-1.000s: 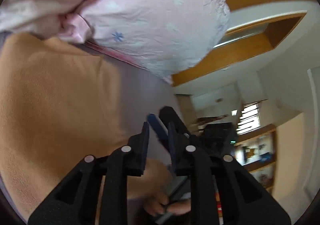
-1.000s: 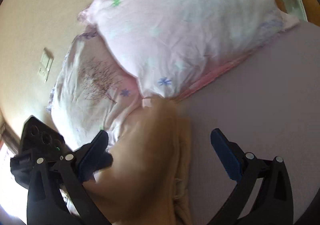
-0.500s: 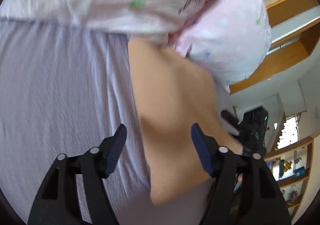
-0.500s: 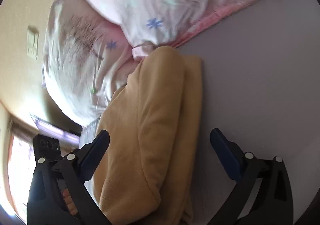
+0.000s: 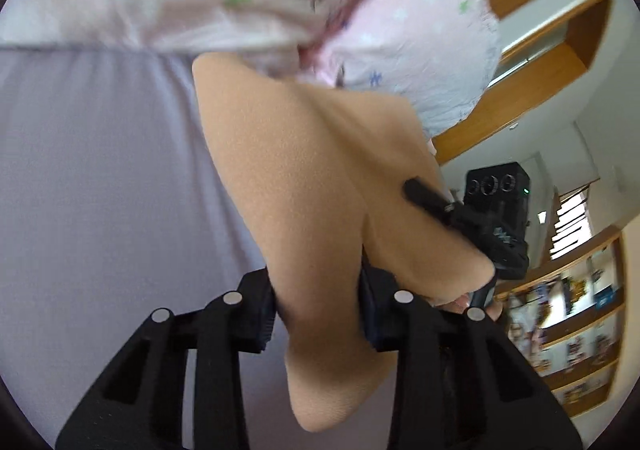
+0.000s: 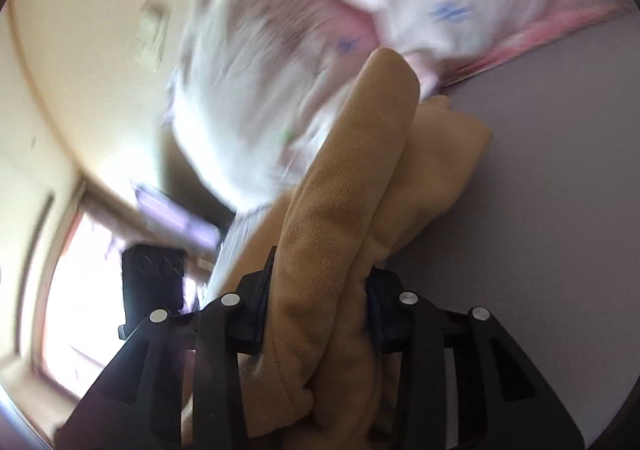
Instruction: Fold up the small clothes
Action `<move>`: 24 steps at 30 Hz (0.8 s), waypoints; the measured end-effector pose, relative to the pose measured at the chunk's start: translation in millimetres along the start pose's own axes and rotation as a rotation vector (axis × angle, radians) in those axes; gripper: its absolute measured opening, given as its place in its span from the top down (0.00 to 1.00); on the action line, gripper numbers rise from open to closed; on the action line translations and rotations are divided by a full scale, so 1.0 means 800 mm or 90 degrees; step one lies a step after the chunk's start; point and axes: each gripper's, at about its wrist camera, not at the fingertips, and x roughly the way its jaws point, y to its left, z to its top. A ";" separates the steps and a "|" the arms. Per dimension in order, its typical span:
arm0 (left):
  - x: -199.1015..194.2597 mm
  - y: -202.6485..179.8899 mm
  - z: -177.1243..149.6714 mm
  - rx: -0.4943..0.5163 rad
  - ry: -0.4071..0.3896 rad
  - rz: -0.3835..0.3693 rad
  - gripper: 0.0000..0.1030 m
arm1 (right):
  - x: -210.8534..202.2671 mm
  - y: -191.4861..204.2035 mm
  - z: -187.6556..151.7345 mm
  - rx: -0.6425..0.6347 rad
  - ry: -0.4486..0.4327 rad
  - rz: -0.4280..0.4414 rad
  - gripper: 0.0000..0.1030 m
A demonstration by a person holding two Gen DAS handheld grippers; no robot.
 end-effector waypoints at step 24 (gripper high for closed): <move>-0.028 -0.056 -0.064 0.187 -0.041 0.100 0.31 | -0.035 0.048 0.009 0.079 -0.102 -0.179 0.60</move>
